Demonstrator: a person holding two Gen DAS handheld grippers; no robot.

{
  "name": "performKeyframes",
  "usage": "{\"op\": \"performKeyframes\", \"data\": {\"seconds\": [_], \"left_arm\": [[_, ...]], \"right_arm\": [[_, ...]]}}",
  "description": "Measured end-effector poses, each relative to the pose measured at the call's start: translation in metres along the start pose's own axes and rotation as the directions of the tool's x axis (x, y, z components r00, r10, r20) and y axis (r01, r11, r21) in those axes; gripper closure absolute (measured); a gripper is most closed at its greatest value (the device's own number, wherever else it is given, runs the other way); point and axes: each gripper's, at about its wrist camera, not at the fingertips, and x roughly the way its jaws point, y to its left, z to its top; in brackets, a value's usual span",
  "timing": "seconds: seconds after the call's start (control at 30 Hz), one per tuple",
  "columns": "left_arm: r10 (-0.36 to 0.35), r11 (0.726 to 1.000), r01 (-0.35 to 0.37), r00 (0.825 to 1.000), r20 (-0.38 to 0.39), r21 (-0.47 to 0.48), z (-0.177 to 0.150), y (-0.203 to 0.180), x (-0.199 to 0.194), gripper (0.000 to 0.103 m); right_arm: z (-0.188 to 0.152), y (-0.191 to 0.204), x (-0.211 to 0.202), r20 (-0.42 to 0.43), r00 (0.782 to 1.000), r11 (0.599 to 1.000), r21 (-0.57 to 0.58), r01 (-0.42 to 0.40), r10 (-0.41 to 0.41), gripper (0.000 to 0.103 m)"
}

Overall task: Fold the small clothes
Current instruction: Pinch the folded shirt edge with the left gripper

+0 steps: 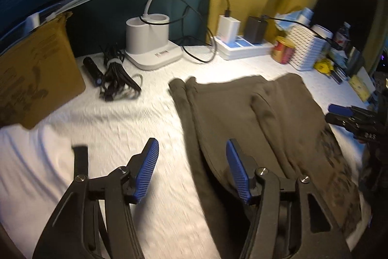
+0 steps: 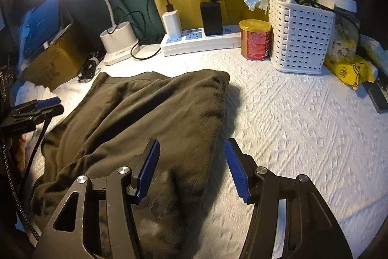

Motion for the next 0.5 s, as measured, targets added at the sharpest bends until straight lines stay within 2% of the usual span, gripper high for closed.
{"op": "performKeyframes", "data": {"seconds": [0.23,0.5], "left_arm": [[-0.053,0.998,0.053,0.999,-0.01,0.022,-0.036,-0.027,-0.031,0.045],[-0.115,0.993,0.117,0.992,-0.054,0.031,-0.079,-0.056,-0.044,0.046]], "right_arm": [[-0.017,0.01,-0.025,0.022,1.0,1.0,-0.003,0.002,-0.002,0.044],[-0.041,0.023,-0.045,0.031,1.0,1.0,-0.007,-0.007,0.008,0.044]]}}
